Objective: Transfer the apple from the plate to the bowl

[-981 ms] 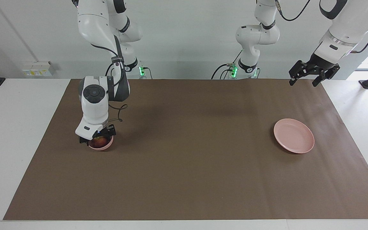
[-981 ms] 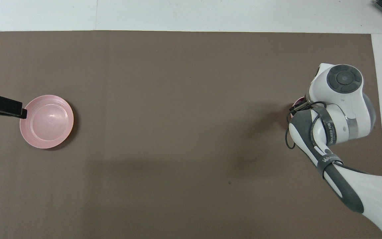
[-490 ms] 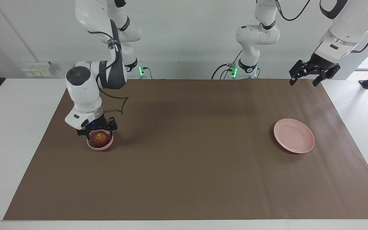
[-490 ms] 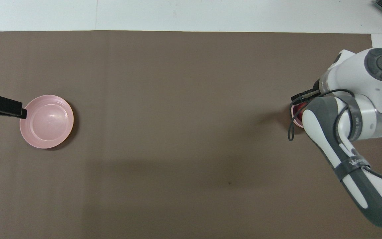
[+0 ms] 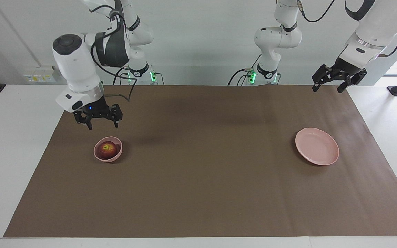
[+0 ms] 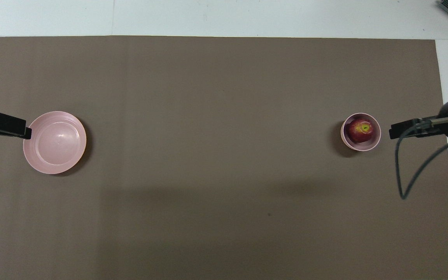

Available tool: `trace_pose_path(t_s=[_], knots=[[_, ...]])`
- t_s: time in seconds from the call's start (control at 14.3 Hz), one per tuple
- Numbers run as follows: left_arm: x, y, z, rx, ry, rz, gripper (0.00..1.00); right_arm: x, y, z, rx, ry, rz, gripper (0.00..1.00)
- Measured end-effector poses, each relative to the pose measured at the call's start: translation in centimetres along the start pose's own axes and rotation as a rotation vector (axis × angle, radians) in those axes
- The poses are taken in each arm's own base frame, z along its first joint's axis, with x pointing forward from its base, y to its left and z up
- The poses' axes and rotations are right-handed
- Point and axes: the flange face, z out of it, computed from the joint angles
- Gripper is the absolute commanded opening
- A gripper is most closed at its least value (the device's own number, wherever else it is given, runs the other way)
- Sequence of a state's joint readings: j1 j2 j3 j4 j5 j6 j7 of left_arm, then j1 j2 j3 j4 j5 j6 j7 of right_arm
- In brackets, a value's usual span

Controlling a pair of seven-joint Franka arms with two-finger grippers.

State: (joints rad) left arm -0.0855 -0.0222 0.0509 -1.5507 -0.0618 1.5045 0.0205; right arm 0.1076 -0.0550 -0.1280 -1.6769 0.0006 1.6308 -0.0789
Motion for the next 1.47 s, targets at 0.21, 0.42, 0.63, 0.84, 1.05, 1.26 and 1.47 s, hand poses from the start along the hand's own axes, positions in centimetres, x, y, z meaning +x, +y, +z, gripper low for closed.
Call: trace_pose_path(t_s=[0.21,0.42,0.63,0.84,1.05,1.26,1.47], knots=[[0.0,0.0,0.0,0.000,0.000,0.000,1.00,-1.9,1.3,-3.9,0.006,-0.029,0.026,1.00],[0.0,0.0,0.0,0.000,0.000,0.000,1.00,-3.0,2.7,-4.3,-0.001,-0.053,0.026,1.00],[0.0,0.0,0.0,0.000,0.000,0.000,1.00,-3.7,5.0,-4.2,-0.003,-0.060,0.038,1.00],[0.0,0.0,0.0,0.000,0.000,0.000,1.00,-4.0,5.3,-5.1,-0.004,-0.051,0.041,1.00],[0.0,0.0,0.0,0.000,0.000,0.000,1.00,-4.3,4.9,-6.2,-0.012,-0.038,0.030,1.00],[0.0,0.0,0.0,0.000,0.000,0.000,1.00,-4.2,4.3,-6.2,-0.013,-0.038,0.019,1.00],[0.0,0.0,0.0,0.000,0.000,0.000,1.00,-4.1,3.7,-6.2,-0.016,-0.035,0.008,1.00]])
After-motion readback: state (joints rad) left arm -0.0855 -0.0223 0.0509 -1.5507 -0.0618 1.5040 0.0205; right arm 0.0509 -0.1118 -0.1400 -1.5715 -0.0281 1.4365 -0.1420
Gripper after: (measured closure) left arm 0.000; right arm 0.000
